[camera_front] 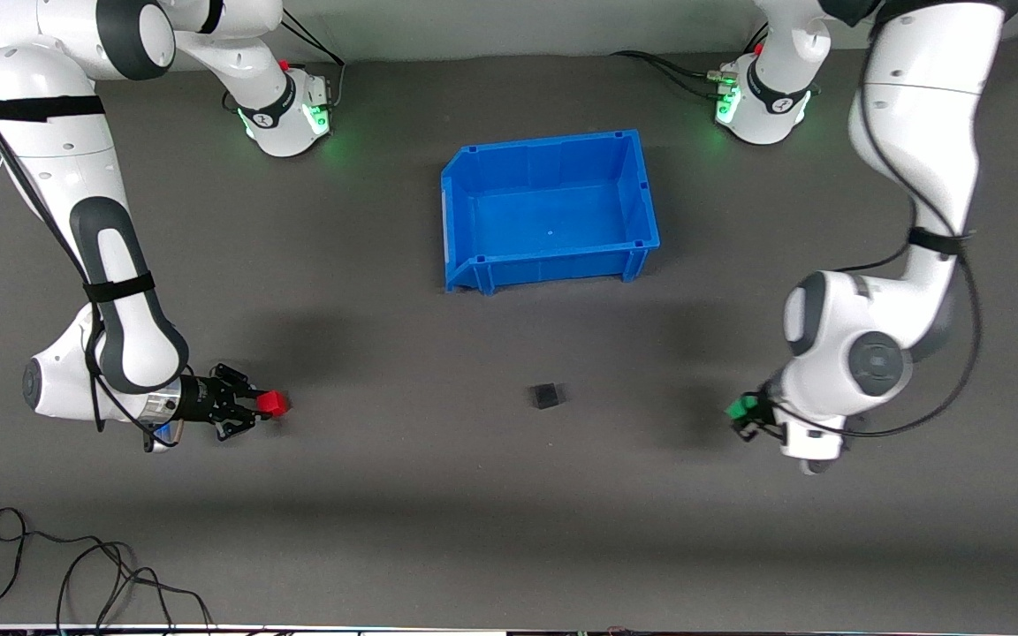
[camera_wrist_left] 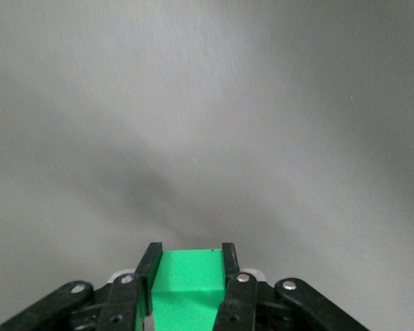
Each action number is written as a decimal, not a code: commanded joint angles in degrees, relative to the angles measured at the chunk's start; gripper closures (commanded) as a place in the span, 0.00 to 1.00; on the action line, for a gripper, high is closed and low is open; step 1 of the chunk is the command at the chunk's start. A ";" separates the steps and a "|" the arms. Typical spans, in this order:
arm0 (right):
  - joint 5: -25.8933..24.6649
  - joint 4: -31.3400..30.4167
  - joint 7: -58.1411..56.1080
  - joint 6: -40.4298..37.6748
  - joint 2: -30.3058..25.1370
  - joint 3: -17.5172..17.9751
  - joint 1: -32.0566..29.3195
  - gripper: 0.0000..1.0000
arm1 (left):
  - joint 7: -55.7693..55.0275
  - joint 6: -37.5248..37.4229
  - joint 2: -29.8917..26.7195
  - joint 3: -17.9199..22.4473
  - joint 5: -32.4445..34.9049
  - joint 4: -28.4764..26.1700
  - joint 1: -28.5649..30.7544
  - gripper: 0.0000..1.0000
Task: Attach green and red cubes to black cube
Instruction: 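Close the right gripper on the red cube while the left gripper grasps green, then carry the red cube and the green cube toward the black cube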
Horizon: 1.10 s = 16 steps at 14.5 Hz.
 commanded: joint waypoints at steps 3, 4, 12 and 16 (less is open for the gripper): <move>1.58 4.95 7.89 -3.09 -0.33 0.35 3.12 0.86 | -24.79 -0.88 5.88 1.04 -1.09 7.81 -5.43 1.00; 1.58 5.66 11.57 -3.10 -0.33 0.35 5.14 0.88 | -30.15 -0.88 6.76 1.04 -2.22 9.48 -5.87 1.00; 2.28 12.08 37.07 7.07 2.21 0.26 21.84 0.92 | -59.45 0.17 12.12 0.43 -6.01 13.62 -14.57 1.00; 2.20 17.61 47.80 11.14 7.13 0.26 28.44 0.93 | -67.55 0.35 14.06 0.34 -6.01 15.56 -16.33 1.00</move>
